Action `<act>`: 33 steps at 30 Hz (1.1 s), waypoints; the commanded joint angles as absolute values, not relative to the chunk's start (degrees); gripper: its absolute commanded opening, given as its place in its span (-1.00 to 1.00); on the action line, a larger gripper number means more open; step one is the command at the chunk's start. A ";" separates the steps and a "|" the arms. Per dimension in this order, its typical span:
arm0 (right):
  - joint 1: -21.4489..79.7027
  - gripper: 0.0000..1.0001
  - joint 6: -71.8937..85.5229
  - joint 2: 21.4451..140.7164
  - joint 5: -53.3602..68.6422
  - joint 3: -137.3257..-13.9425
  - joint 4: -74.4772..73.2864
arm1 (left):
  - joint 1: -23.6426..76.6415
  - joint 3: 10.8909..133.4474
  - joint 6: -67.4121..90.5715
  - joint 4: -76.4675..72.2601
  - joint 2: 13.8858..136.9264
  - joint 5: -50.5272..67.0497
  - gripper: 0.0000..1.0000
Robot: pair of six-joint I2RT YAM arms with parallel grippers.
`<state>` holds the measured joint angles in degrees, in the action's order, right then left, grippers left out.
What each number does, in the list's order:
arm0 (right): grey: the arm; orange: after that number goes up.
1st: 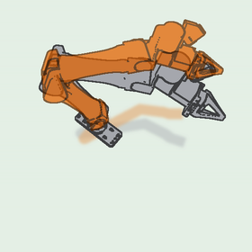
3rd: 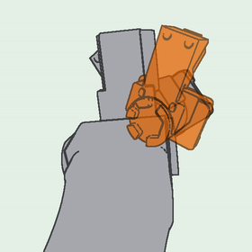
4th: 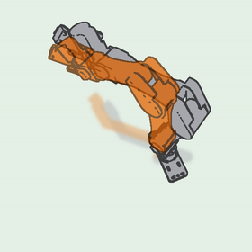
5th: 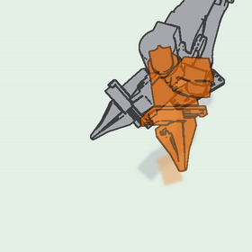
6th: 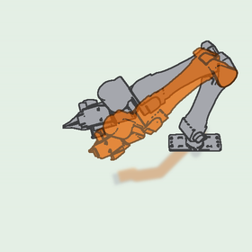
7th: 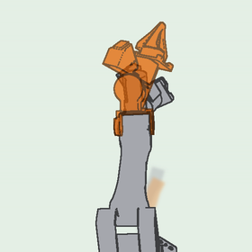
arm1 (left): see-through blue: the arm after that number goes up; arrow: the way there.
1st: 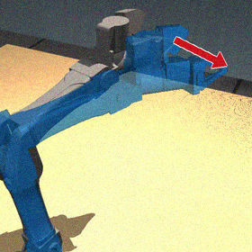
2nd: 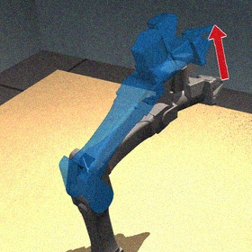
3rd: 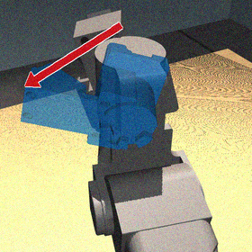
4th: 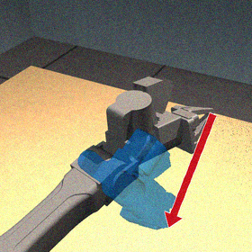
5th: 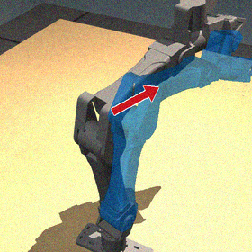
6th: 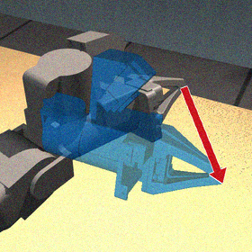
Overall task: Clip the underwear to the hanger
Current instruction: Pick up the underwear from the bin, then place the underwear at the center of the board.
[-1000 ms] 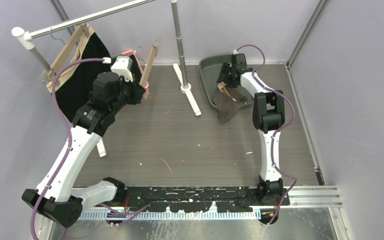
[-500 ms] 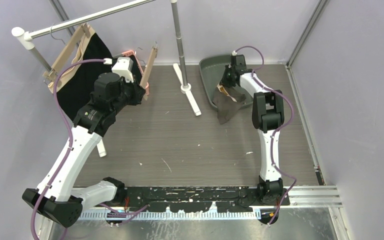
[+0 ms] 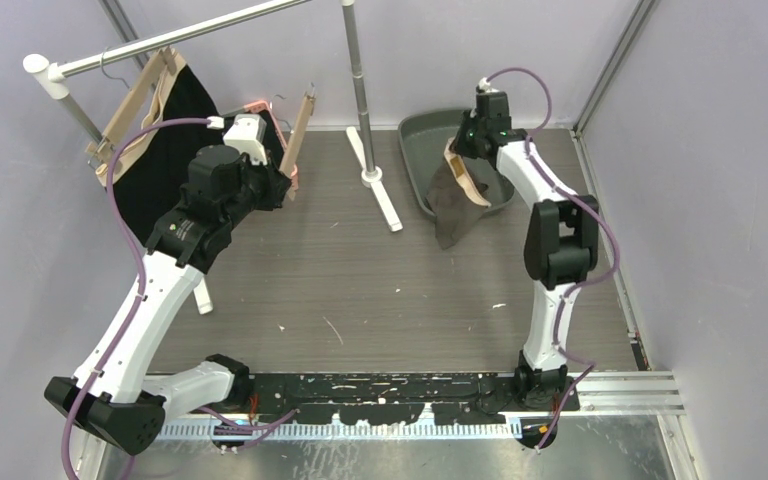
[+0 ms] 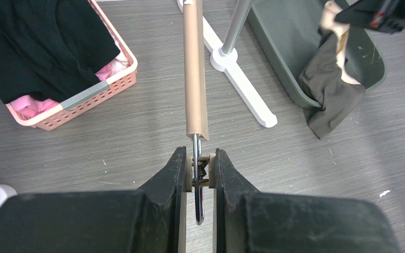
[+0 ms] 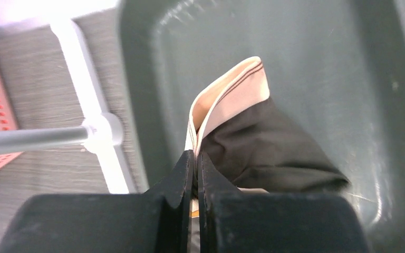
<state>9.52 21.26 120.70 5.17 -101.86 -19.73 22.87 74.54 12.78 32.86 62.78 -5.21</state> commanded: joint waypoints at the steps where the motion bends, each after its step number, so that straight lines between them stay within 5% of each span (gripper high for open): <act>1: 9.45 -0.94 20.58 108.76 3.99 -99.49 -17.40 | 23.03 74.89 13.00 27.77 61.62 -5.42 -1.00; 15: 9.46 -0.94 18.40 89.59 5.39 -87.24 -18.26 | 23.03 74.09 13.30 29.39 57.54 -5.53 -0.99; 33: 12.22 -0.91 11.28 71.86 36.62 -76.03 -27.58 | 23.03 74.95 15.64 32.82 53.27 -5.00 -0.99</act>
